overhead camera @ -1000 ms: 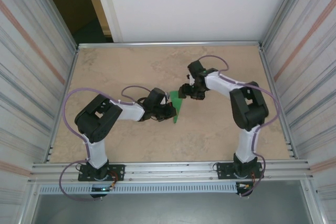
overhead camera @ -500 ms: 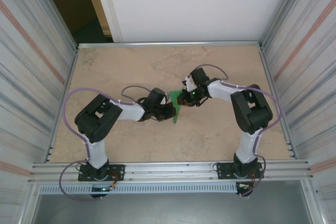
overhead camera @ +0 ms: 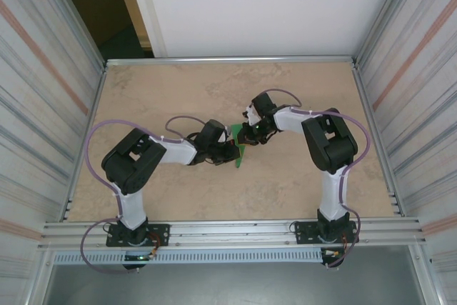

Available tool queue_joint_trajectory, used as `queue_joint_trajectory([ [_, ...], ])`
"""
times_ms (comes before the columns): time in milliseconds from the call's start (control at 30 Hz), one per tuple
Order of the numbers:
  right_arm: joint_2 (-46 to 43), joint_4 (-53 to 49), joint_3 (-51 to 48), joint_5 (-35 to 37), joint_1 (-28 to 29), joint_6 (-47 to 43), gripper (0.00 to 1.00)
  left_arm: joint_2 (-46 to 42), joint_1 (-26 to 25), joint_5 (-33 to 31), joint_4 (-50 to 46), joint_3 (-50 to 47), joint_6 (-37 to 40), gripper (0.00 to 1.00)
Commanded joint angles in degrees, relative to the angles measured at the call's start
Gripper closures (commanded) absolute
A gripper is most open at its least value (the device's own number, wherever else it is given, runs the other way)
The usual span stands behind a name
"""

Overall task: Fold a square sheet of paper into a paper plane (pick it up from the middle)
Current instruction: Fold the wing for the fifth time at the center of the table.

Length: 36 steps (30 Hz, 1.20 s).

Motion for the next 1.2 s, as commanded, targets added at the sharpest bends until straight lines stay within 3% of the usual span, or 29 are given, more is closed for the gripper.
queue_joint_trajectory([
  [0,2.6,-5.1,-0.1,6.6,2.0,1.1,0.88,-2.0,0.2,1.0,-5.8,-0.6,1.8,0.96],
  [300,-0.3,-5.9,-5.2,17.8,6.0,13.9,0.88,-13.7,0.3,-0.4,-4.1,-7.5,-3.7,0.82],
  [633,-5.2,1.3,-8.2,12.9,5.9,15.9,0.78,-13.4,0.5,-1.5,-4.4,-8.8,-3.7,0.76],
  [1167,-6.7,4.4,-8.3,9.6,5.2,16.8,0.75,-7.2,0.5,2.3,-2.9,-5.7,-2.5,0.90],
])
